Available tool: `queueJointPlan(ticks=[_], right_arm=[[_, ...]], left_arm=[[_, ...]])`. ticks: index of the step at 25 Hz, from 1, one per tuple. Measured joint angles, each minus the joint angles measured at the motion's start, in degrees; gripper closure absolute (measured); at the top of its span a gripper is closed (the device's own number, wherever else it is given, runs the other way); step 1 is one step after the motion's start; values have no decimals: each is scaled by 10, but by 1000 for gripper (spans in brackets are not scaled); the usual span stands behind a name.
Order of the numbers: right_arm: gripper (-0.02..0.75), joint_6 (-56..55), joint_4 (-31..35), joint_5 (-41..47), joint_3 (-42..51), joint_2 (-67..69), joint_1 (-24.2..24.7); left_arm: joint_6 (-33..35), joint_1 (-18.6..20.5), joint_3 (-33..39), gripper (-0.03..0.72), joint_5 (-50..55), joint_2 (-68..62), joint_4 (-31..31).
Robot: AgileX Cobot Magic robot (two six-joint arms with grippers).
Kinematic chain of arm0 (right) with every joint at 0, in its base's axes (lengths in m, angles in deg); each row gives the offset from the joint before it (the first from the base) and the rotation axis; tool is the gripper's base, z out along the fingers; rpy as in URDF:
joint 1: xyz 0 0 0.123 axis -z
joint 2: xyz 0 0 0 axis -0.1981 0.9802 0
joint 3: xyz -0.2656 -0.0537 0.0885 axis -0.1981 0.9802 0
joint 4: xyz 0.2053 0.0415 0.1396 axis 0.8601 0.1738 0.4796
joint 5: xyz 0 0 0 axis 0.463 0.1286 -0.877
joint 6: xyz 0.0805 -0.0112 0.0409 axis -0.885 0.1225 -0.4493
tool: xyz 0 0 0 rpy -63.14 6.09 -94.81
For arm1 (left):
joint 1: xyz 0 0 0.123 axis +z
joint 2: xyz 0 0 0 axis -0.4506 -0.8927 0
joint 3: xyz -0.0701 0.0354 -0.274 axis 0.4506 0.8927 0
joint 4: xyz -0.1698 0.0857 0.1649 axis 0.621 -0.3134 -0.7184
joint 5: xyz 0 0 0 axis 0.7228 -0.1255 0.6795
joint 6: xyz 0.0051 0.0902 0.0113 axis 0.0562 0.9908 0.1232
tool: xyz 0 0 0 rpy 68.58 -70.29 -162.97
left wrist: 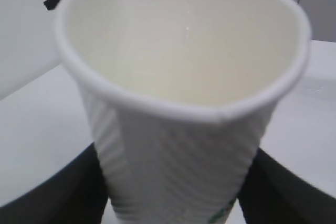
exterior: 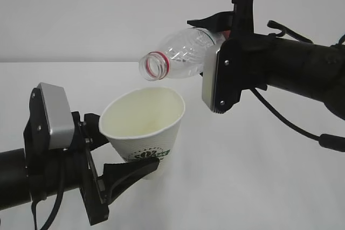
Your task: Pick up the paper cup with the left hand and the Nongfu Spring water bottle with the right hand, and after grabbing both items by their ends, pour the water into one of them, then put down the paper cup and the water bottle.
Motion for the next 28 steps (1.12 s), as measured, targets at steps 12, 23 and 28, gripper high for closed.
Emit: queueJointPlan(ticks=[12, 23, 28], right_arm=[[233, 54, 13, 0, 0, 0, 0], [233, 85, 23, 0, 0, 0, 0], [233, 99, 25, 0, 0, 0, 0]], left_arm=[[0, 0, 0, 179, 0, 0, 0], [0, 0, 0, 180, 0, 0, 0], [0, 0, 0, 180, 0, 0, 0]])
